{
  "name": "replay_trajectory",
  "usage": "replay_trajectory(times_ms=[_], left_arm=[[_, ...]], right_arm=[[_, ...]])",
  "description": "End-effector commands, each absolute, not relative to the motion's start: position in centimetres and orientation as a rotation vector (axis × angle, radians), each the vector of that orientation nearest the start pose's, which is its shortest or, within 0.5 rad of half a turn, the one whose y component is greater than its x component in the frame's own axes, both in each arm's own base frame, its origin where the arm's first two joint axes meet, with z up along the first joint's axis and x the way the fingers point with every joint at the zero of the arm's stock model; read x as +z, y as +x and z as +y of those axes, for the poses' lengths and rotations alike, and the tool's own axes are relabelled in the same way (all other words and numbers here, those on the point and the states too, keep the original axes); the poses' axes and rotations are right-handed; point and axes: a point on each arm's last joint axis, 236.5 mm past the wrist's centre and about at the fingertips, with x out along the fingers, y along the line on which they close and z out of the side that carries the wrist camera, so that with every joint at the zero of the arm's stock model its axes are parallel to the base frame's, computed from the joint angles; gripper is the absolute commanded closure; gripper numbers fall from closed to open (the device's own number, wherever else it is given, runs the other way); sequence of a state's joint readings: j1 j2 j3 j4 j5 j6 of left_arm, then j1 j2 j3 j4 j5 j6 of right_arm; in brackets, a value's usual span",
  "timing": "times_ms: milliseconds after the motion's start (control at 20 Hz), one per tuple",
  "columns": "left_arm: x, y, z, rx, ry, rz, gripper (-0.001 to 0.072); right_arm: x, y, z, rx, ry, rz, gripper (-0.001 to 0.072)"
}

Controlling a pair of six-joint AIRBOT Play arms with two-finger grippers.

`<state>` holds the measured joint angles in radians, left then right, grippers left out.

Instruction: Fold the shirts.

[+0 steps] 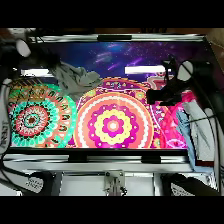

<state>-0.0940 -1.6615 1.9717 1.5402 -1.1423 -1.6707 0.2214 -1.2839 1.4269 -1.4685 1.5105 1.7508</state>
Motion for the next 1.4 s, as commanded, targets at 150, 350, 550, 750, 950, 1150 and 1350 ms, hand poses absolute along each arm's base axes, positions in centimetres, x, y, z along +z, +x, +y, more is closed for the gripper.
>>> replay_trajectory(times_ms=[150, 350, 550, 750, 950, 1150, 1350], left_arm=[[40.4, 38.4, -13.1, -0.328, -0.034, 0.366, 0.0678], [34.9, 31.0, -18.9, -0.507, -0.043, 0.536, 0.0678], [20.4, 28.5, -25.2, -0.572, -0.025, 0.863, 0.0677], [10.8, 25.7, -33.5, -0.682, -0.123, 0.964, 0.0516], [10.2, 25.8, -29.0, -0.644, 0.113, 1.074, -0.0013], [12.6, 27.7, -10.7, -0.243, 0.337, 1.216, -0.0013], [9.0, 26.9, -0.6, 0.004, -0.011, 1.266, -0.0013]], right_arm=[[20.8, 29.1, 3.1, -0.014, -0.030, 1.007, 0.0077], [25.5, 22.4, 2.8, 0.043, 0.028, 0.871, 0.0076], [25.9, 18.7, 3.0, 0.066, 0.084, 0.879, 0.0076], [25.2, 18.4, 2.9, 0.057, 0.086, 0.917, 0.0076], [23.9, 18.9, 3.5, 0.065, 0.080, 0.991, 0.0076], [21.9, 19.1, 5.2, 0.122, 0.088, 1.089, 0.0077], [17.4, 20.8, 7.1, 0.163, 0.125, 1.146, 0.0076]])
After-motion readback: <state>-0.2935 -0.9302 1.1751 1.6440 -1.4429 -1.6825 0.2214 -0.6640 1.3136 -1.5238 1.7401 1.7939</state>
